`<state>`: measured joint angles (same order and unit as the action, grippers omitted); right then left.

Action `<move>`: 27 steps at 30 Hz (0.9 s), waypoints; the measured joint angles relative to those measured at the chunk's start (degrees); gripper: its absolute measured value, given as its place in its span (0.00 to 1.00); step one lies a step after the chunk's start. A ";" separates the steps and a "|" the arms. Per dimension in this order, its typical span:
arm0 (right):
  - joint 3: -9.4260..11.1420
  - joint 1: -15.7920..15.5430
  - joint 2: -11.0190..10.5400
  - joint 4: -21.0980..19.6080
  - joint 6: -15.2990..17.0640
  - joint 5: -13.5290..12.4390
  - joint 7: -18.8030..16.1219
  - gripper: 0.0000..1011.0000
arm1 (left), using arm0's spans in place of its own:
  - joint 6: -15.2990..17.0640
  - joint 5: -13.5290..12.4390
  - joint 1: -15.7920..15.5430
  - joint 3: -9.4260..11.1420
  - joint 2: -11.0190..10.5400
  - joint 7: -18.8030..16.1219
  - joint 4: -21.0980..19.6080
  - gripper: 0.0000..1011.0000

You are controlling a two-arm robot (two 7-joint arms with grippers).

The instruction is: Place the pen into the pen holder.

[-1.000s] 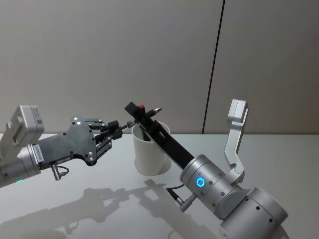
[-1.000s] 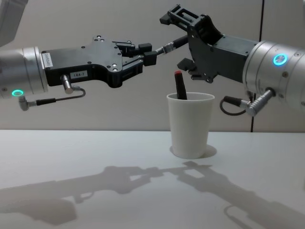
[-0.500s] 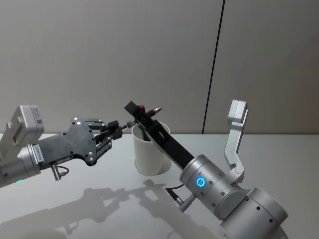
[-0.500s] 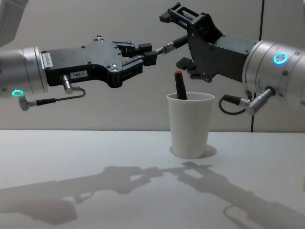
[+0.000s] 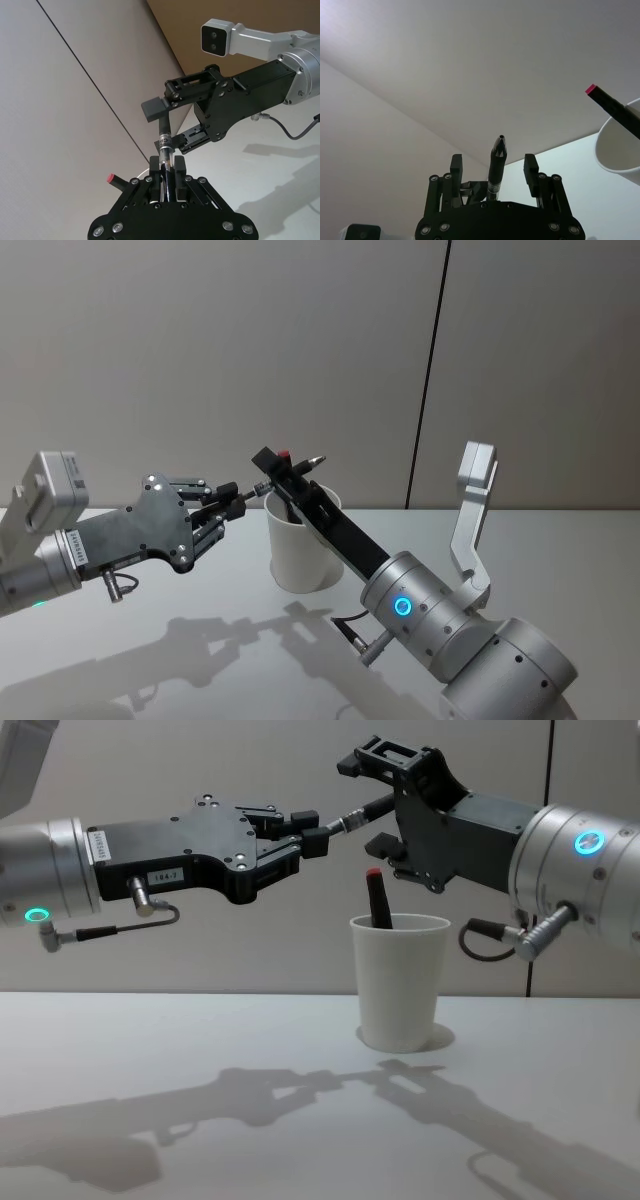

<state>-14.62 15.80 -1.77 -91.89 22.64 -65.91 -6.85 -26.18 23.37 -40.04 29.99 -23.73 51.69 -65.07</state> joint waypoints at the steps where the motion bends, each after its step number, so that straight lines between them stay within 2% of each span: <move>1: 0.00 -0.01 0.00 -0.01 0.00 -0.01 0.01 0.75 | 0.00 0.00 0.00 0.00 0.00 0.00 0.00 0.17; 4: 0.00 -0.02 -0.01 -0.02 -0.01 -0.06 0.02 0.70 | 0.00 0.00 0.00 0.00 0.01 0.00 0.00 0.17; 8: 0.00 -0.04 -0.01 -0.03 -0.03 -0.10 0.05 0.54 | 0.00 0.00 0.00 0.00 0.00 0.00 0.00 0.17; 20: 0.00 -0.04 -0.01 -0.03 -0.05 -0.21 0.10 0.19 | 0.00 0.00 0.00 0.00 0.00 0.00 0.00 0.17; 23: 0.00 -0.04 -0.01 -0.03 -0.05 -0.23 0.10 0.13 | 0.00 0.00 0.00 0.00 0.01 0.00 0.00 0.17; 27: 0.00 -0.04 -0.01 -0.03 -0.05 -0.23 0.10 0.13 | 0.00 0.00 0.00 0.00 0.00 0.00 0.00 0.17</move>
<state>-14.62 15.75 -1.77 -91.93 22.59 -66.13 -6.75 -26.18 23.37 -40.04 29.99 -23.73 51.69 -65.07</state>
